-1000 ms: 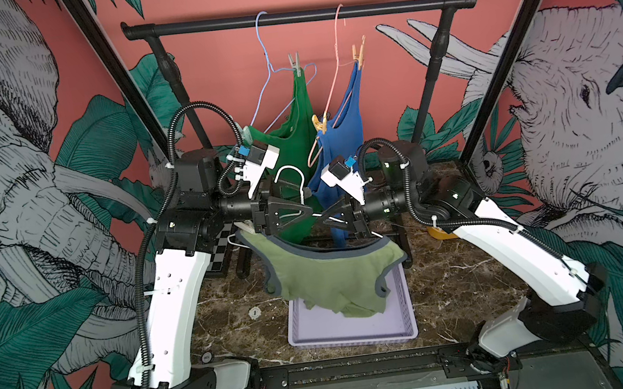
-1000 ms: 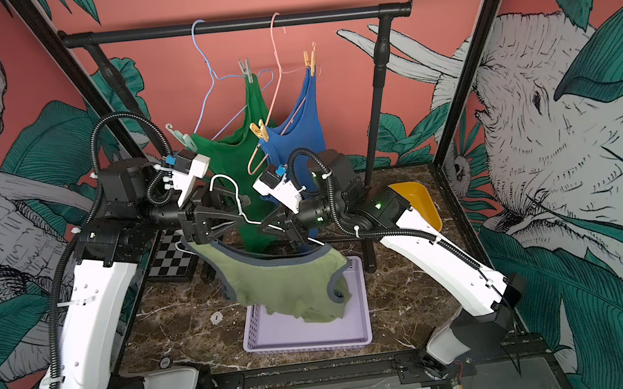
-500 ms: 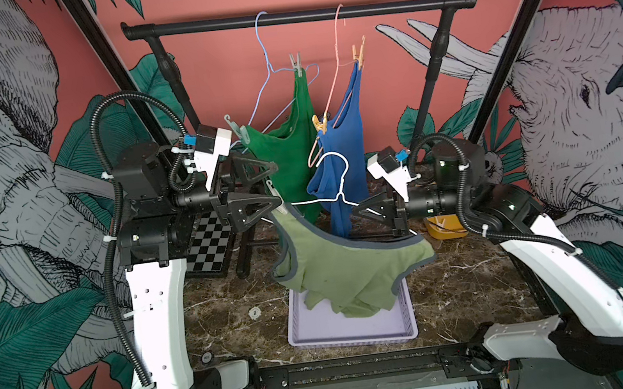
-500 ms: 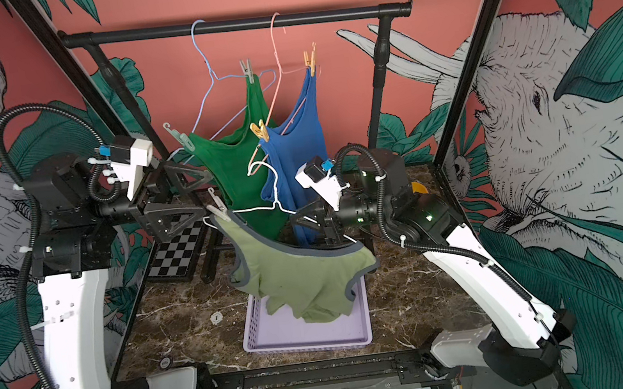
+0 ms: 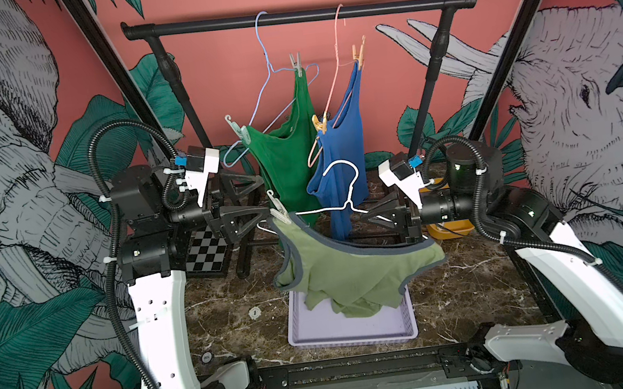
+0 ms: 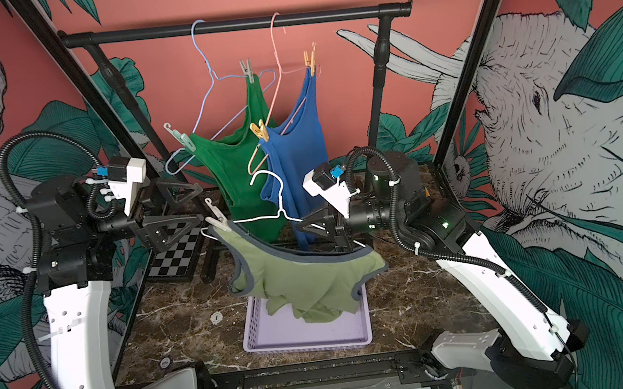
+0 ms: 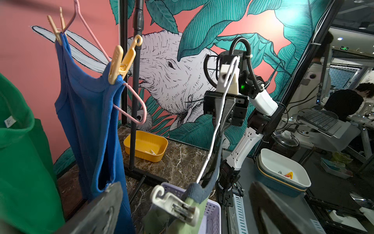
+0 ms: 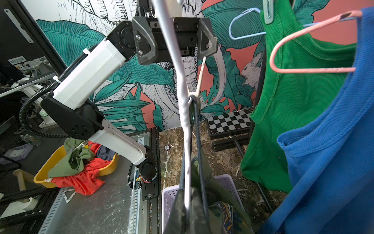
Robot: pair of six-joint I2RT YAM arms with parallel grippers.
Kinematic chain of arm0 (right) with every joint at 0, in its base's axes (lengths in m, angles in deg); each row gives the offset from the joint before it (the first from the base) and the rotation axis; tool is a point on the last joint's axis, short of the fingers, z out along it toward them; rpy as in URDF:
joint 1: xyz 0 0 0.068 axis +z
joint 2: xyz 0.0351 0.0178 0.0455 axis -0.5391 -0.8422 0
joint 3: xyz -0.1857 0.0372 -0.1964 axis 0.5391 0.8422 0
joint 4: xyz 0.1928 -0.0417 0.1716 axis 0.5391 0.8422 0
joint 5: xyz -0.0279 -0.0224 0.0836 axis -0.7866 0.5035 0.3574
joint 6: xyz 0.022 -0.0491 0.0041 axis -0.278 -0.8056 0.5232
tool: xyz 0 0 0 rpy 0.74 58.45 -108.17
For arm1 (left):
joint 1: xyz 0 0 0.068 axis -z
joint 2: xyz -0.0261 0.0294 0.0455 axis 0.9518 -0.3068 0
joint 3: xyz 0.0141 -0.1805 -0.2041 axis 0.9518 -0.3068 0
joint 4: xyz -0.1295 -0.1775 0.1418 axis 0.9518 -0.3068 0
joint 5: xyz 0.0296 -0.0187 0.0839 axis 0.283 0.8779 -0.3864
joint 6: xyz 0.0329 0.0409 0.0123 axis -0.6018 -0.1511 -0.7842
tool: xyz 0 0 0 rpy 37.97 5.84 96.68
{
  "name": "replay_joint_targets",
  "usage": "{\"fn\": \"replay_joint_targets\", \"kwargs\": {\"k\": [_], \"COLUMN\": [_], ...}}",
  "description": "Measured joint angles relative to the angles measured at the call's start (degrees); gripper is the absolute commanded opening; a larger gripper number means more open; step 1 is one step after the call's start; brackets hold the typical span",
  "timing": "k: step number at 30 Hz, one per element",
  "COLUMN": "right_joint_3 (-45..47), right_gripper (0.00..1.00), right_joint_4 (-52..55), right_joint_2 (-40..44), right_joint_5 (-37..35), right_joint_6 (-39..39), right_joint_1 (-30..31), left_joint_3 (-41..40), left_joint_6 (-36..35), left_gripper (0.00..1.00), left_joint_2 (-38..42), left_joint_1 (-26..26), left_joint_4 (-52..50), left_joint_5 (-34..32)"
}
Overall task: Remove the clothespins securing tank tops to the hanger
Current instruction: Remove the clothespin from the hanger.
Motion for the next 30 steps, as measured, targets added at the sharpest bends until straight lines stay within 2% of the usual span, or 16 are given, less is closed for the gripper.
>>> {"fn": "replay_joint_targets", "kwargs": {"k": [7,16,19,23,27,30], "right_joint_3": [-3.5,-7.4,-7.4,-7.4,-7.5,-7.5], "right_gripper": [0.00,0.00,0.00,0.00,0.00,0.00], "right_joint_4": [-0.8,-2.1,-2.1,-2.1,-2.4,-2.7], "right_joint_2": [-1.4,-5.8,-6.7,-6.9,-6.9,-6.9], "right_joint_5": [2.4,4.9,5.2,5.3,5.5,5.9], "right_joint_6": [0.3,1.0,1.3,1.5,1.6,1.8], "right_joint_1": [-0.1,-0.1,-0.1,-0.1,-0.1,-0.1], "left_joint_3": [-0.7,-0.4,0.7,2.2,2.5,2.5], "left_joint_6": [-5.2,-9.5,-10.7,-12.5,-14.4,-15.1], "left_gripper": [0.99,0.92,0.84,0.67,0.61,0.49], "left_joint_2": [0.2,0.2,0.2,0.2,0.2,0.0], "left_joint_1": [0.0,0.0,0.0,0.0,0.0,0.0], "left_joint_4": [-4.3,-9.1,-10.7,-12.6,-14.5,-15.2], "left_joint_5": [0.1,0.2,0.2,0.2,0.2,0.2]}}
